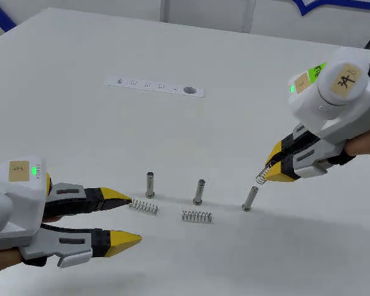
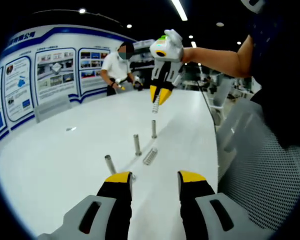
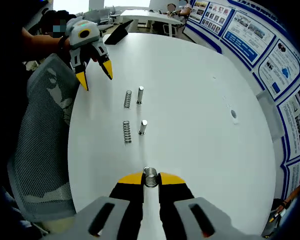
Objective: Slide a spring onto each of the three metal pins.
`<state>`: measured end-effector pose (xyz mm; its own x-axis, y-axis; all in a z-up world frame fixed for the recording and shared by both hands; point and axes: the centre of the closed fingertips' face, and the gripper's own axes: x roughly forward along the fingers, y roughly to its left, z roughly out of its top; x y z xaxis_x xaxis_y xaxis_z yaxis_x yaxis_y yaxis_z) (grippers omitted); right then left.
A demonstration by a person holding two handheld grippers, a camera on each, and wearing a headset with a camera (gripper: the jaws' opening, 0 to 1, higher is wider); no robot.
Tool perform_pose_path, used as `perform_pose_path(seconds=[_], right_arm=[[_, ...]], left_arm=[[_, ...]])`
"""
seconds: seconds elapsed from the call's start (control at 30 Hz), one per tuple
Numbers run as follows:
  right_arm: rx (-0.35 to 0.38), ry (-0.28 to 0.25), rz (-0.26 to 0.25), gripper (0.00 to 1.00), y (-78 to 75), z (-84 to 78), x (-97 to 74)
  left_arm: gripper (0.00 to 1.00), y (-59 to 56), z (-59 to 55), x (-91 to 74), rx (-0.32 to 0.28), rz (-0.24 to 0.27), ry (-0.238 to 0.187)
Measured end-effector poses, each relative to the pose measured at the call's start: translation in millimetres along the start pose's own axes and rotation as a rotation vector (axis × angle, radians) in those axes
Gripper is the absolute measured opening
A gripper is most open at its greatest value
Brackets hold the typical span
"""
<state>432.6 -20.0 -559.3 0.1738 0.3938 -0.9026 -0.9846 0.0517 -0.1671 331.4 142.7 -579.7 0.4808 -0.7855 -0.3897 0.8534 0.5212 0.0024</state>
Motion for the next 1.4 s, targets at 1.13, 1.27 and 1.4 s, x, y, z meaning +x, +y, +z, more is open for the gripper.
perform_pose_path(seconds=[1.13,1.27,1.4], right_arm=[[0.011,0.080,0.077,0.12,2.0,-12.5,37.0],[0.014,0.099,0.079,0.12,2.6,-17.3,47.8],[0.021,0.102,0.078,0.12,3.7,-17.7,56.6]], left_arm=[[0.38,2.4,-8.0,-2.7,-0.024,0.021,0.009],[0.38,2.3,-9.2,-3.1,-0.024,0.022,0.011],[0.38,2.5,-9.7,-3.5,-0.025,0.023,0.013]])
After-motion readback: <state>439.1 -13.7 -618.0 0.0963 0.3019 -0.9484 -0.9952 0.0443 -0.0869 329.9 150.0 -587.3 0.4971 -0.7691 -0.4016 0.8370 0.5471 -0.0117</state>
